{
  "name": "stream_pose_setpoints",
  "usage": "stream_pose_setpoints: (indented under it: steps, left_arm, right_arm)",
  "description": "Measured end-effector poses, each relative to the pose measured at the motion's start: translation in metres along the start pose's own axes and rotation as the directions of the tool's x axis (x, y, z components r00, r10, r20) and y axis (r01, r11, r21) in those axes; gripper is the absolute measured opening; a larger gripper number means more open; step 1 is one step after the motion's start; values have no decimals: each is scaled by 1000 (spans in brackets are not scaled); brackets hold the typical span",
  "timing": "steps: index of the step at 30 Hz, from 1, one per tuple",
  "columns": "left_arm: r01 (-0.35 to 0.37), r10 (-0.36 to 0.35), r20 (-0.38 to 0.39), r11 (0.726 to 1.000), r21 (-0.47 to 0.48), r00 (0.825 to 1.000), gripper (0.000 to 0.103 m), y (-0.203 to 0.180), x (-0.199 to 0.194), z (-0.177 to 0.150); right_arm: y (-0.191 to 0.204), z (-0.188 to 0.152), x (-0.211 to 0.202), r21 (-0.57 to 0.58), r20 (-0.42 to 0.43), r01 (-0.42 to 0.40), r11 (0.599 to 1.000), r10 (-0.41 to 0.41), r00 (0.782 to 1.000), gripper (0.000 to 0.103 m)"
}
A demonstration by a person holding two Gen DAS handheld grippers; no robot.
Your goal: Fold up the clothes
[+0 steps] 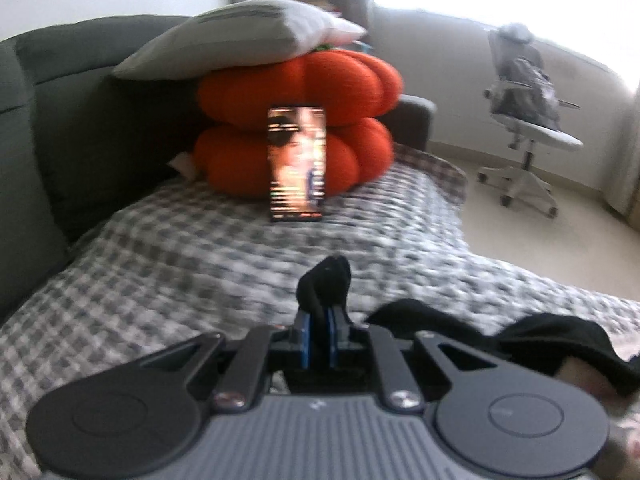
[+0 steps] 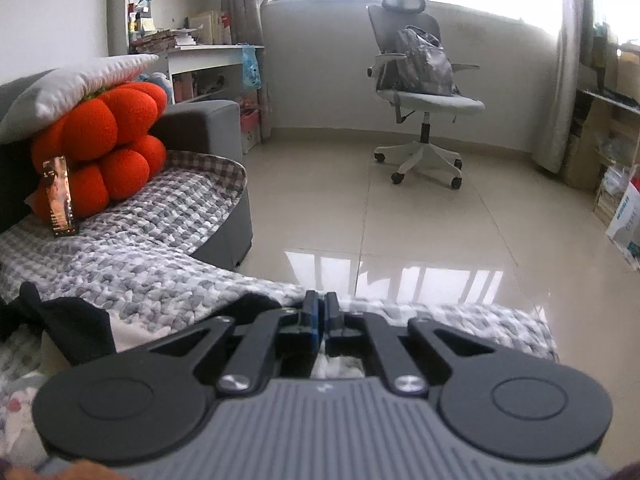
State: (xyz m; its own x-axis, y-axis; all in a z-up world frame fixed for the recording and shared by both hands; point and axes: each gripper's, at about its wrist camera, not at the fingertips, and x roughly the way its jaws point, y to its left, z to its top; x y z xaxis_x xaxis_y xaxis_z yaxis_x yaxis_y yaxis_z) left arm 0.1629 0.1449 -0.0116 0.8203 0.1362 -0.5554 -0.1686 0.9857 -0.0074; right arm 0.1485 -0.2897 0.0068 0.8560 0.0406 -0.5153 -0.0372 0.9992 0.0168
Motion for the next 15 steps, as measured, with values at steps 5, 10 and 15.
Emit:
stream_pose_setpoints:
  steps: [5, 10, 15]
  left_arm:
    - [-72, 73, 2, 996, -59, 997, 8, 35, 9, 6]
    - [-148, 148, -7, 980, -133, 989, 3, 69, 18, 8]
    - [-126, 108, -89, 967, -221, 990, 4, 96, 31, 1]
  right_arm:
    - [11, 12, 15, -31, -3, -24, 999, 24, 1000, 0]
    - [25, 9, 20, -68, -44, -53, 996, 50, 998, 0]
    - [28, 0, 20, -16, -98, -89, 996, 87, 991, 11]
